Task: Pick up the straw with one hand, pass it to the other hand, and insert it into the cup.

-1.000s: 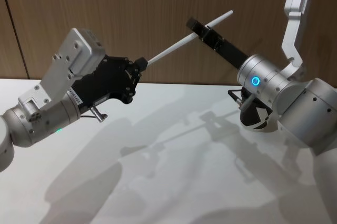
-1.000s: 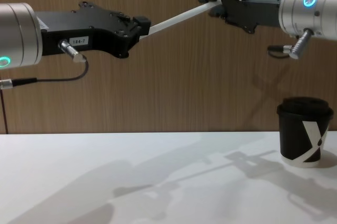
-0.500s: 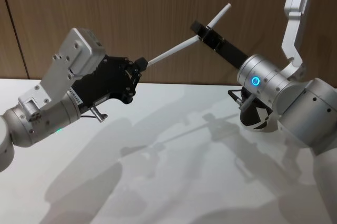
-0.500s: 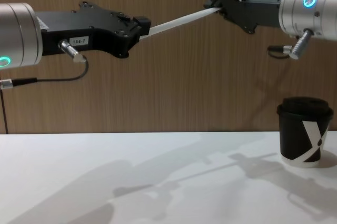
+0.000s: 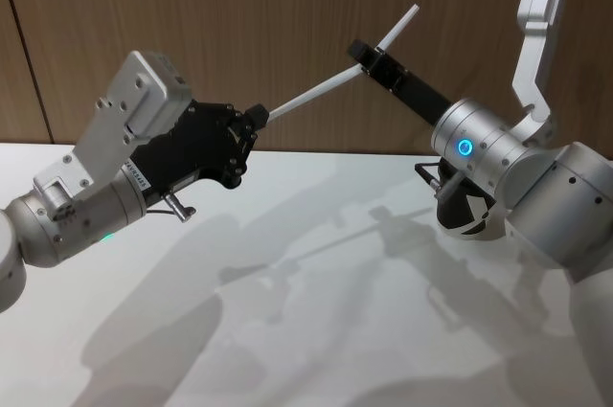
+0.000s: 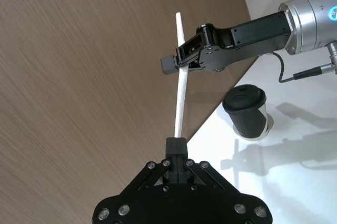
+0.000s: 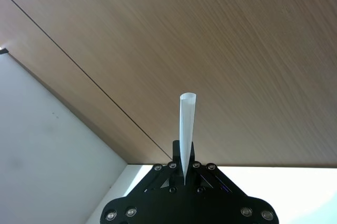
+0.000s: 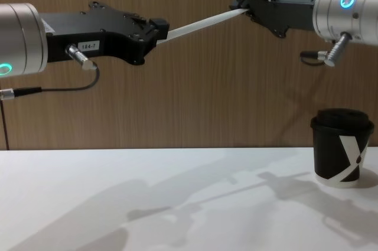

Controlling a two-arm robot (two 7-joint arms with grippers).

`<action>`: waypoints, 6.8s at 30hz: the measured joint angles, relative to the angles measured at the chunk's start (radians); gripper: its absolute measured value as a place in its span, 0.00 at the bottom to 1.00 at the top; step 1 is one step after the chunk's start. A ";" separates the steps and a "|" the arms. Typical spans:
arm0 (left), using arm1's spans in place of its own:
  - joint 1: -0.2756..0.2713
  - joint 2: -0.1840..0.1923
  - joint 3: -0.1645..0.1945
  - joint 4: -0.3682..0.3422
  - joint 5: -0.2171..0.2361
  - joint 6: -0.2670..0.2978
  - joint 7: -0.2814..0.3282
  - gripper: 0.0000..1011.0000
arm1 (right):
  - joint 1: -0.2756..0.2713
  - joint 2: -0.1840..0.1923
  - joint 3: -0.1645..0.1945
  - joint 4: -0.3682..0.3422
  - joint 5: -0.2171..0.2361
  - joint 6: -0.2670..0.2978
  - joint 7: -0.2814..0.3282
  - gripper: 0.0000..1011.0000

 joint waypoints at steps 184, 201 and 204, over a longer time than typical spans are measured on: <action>0.000 0.000 0.000 0.000 0.000 0.000 0.000 0.99 | 0.351 0.346 -0.007 0.560 -0.279 -0.564 0.660 0.00; 0.000 0.000 0.000 0.000 0.000 0.000 0.000 0.99 | 0.313 0.417 -0.063 0.507 -0.295 -0.496 0.765 0.00; 0.000 0.000 0.000 0.000 0.000 0.000 0.000 0.99 | 0.308 0.429 -0.070 0.502 -0.297 -0.492 0.775 0.00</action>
